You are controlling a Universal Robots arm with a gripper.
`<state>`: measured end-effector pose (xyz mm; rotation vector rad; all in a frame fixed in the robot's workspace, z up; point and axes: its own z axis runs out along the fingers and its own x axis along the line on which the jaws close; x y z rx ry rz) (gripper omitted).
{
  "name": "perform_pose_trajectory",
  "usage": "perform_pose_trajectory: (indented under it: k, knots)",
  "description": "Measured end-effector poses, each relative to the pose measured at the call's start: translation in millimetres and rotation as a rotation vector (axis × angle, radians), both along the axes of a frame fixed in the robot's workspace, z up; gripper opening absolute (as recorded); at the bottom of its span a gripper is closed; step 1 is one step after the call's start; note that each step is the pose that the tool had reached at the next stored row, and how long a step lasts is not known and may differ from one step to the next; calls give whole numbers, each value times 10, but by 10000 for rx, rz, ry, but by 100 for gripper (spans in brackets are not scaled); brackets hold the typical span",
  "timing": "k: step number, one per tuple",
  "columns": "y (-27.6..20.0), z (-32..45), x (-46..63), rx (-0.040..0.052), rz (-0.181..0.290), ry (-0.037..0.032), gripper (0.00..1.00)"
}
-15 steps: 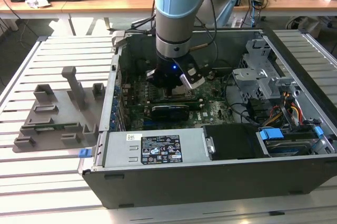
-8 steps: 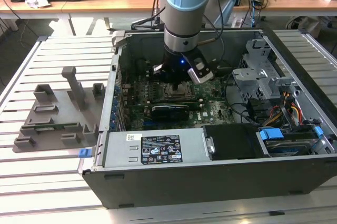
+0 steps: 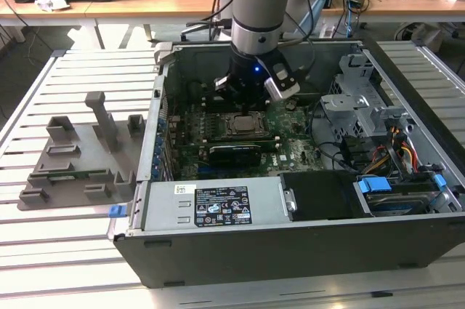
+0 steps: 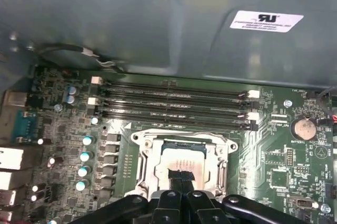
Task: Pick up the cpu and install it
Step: 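Install the second cpu locking lever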
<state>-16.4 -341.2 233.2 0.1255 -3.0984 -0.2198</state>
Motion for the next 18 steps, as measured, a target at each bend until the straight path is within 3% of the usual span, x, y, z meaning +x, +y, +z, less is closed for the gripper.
perform_pose_trajectory:
  k: [2, 3, 6, 8, 11, 16, 18]
  knots:
    - [65, -6, 26, -247, -5, 63, 11]
    - [113, -5, 27, -534, 0, 68, 11]
    - [132, -4, 26, -1080, -4, 67, 11]
    - [137, 5, 27, -1369, -5, 67, 11]
    - [148, 34, 27, -1611, -6, 67, 11]
    - [149, 80, 27, -1627, -5, 67, 11]
    - [149, 239, 26, -1625, -6, 66, 11]
